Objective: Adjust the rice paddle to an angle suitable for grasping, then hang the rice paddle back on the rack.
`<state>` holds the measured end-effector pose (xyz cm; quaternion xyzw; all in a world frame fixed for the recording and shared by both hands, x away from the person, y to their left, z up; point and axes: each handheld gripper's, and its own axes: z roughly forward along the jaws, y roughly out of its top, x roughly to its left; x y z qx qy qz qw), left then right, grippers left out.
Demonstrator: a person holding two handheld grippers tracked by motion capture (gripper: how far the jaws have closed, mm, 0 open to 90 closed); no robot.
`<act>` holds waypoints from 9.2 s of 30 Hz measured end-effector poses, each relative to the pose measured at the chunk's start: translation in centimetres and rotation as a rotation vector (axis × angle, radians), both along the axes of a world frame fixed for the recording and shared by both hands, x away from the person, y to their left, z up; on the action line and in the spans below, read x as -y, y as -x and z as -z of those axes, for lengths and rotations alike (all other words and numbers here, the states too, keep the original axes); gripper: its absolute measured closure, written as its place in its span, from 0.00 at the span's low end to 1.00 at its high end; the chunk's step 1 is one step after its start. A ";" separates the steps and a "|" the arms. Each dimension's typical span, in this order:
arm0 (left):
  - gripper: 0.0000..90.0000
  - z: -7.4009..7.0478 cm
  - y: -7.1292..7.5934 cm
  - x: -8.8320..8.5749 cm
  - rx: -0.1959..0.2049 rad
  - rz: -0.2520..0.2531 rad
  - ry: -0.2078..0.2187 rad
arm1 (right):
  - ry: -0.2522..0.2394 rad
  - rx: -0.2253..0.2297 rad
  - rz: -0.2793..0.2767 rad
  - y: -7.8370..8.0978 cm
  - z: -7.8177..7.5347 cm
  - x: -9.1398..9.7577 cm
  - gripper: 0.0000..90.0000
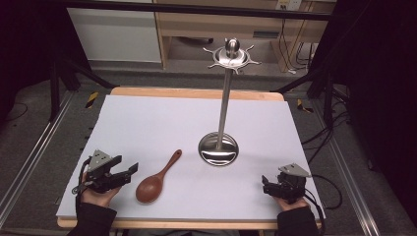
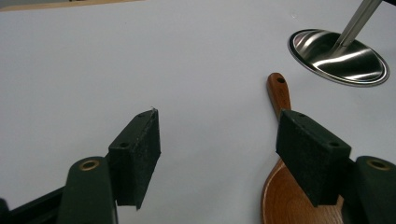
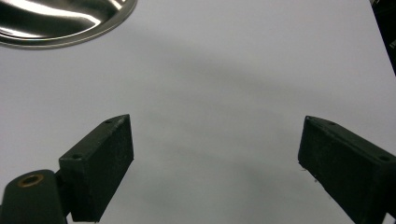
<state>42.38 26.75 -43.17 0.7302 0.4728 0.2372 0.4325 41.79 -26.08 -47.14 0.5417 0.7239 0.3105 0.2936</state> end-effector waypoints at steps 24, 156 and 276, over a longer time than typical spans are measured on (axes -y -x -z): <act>0.34 -2.5 -1.5 1.5 -0.006 0.062 -0.019 | -0.014 -0.027 0.001 0.3 0.1 0.0 0.12; 0.79 2.0 -7.5 11.1 -0.461 0.280 -0.361 | -0.022 -0.061 -0.022 -0.1 0.1 0.0 0.11; 0.87 -5.3 -2.4 7.2 -0.060 0.234 -0.145 | -0.024 -0.086 -0.030 -0.3 0.2 0.1 0.11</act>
